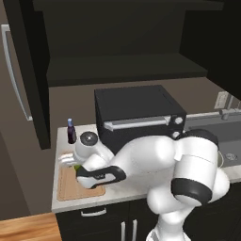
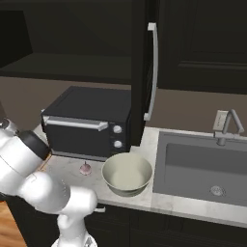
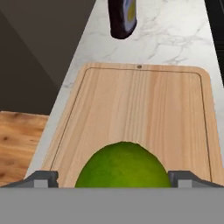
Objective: Open the cabinet. Place the bowl and condiment on the counter. Then place the lime and garlic on the cutting board.
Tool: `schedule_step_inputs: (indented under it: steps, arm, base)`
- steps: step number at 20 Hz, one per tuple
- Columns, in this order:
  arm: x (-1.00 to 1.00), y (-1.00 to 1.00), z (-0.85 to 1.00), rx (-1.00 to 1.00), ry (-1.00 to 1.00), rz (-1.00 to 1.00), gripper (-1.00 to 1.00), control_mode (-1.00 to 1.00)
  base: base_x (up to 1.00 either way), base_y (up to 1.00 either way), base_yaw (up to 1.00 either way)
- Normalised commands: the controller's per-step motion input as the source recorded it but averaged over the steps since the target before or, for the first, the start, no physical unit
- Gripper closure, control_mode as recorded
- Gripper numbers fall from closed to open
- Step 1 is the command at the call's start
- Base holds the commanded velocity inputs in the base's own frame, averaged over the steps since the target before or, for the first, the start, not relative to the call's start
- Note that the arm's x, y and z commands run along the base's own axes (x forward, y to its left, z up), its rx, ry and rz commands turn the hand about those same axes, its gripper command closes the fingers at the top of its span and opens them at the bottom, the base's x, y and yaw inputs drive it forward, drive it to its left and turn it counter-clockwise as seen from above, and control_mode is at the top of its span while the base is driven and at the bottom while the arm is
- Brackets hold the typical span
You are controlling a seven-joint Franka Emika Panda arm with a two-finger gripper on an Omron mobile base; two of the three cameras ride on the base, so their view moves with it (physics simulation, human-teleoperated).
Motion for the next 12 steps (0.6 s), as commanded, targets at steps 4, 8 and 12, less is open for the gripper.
schedule_step_inputs:
  steps: [4, 8, 12]
  arm:
    - [-0.01, -0.37, 0.17, 0.01, 0.0, -0.03, -1.0, -1.0]
    - [0.16, -0.09, 0.02, 0.02, 0.0, 0.0, -1.0, -1.0]
    - [-0.29, -0.1, 0.02, 0.1, 0.08, -0.02, -1.0, -1.0]
  base:
    - [0.0, 0.0, 0.0]
    - [0.0, 0.0, 0.0]
    - [0.0, 0.0, 0.0]
